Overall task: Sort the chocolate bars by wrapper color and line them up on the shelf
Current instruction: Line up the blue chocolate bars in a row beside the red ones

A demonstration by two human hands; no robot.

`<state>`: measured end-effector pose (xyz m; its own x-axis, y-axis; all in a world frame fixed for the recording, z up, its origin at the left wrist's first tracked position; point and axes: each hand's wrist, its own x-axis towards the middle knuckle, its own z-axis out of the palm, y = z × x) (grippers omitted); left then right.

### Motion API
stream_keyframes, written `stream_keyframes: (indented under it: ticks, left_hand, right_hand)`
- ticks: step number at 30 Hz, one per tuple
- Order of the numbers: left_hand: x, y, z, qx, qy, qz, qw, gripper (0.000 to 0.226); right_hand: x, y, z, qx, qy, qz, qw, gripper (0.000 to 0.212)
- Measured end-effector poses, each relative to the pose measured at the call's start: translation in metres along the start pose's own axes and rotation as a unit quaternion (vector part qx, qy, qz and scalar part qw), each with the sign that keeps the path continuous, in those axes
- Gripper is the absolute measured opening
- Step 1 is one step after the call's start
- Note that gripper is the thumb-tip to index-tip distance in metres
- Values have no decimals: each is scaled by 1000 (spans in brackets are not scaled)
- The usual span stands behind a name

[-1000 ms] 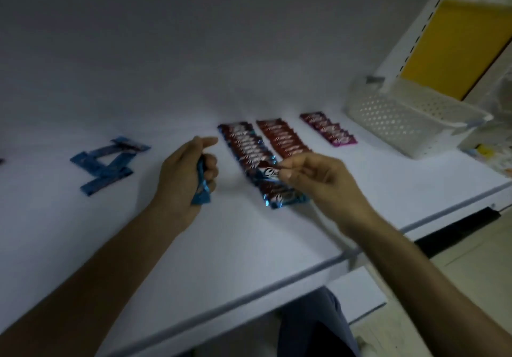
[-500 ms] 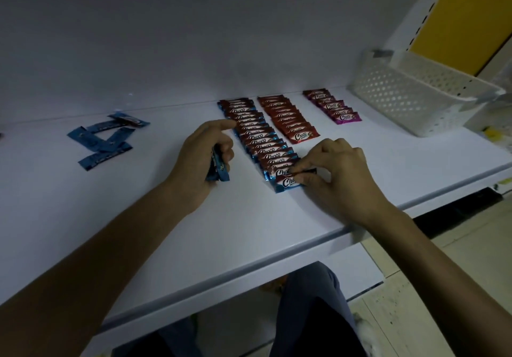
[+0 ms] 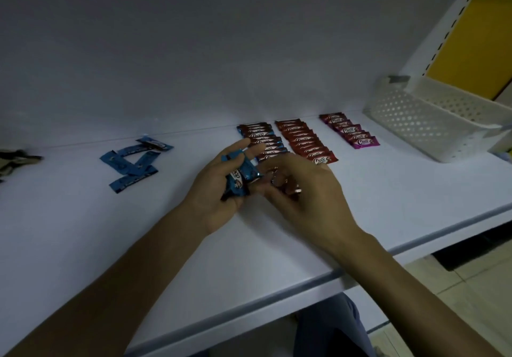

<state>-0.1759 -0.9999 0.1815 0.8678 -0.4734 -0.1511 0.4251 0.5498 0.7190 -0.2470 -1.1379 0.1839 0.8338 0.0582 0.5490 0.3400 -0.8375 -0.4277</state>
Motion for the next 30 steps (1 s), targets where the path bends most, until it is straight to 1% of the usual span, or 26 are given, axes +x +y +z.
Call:
stream_keyframes:
  ticks: [2, 4, 7, 10, 12, 14, 16, 17, 19, 21, 22, 23, 25, 27, 30]
  left_hand:
    - [-1, 4, -2, -23, 3, -9, 1000, 35]
    - [-1, 8, -4, -28, 14, -17, 999, 35]
    - [1, 14, -6, -49, 30, -22, 998, 35]
    - [0, 20, -6, -68, 24, -31, 997, 36]
    - [-1, 22, -4, -97, 19, -54, 994, 40]
    - [-2, 20, -4, -104, 7, -72, 992, 46]
    - [-2, 17, -4, -73, -17, -78, 994, 50]
    - [-2, 16, -3, -51, -25, -73, 996, 48]
    - [0, 11, -4, 4, -28, -47, 998, 41]
    - [2, 8, -5, 53, -30, -17, 998, 48]
    - [2, 7, -6, 64, -33, -7, 997, 50]
    - [3, 7, -6, 66, -36, -2, 997, 50]
    - [3, 7, -8, 61, -37, 2, 997, 41]
    - [3, 7, -8, 53, -29, 4, 998, 35]
    - [2, 7, -6, 61, 11, 13, 998, 32]
  right_hand:
    - [7, -7, 13, -47, -1, -12, 999, 39]
    - [13, -13, 25, -105, -5, -35, 994, 45]
    - [19, -15, 34, -149, 30, -82, 985, 37]
    - [24, -15, 36, -143, 47, -94, 984, 27]
    - [28, -14, 36, -101, 47, -66, 992, 28]
    - [32, -12, 35, -4, 38, 4, 999, 29]
    - [36, -10, 31, 89, 25, 86, 992, 22]
    - [39, -9, 29, 125, 22, 118, 985, 21]
    - [41, -8, 24, 173, 18, 144, 974, 19]
    - [43, -7, 19, 180, -1, 137, 974, 13]
    - [44, -6, 16, 178, -16, 134, 975, 7]
    - [45, -5, 13, 180, -33, 135, 974, 7]
    - [45, -5, 6, 194, -60, 136, 970, 22]
    - [45, -8, 1, 191, -69, 138, 969, 31]
    - [44, -7, -2, 192, -50, 169, 965, 33]
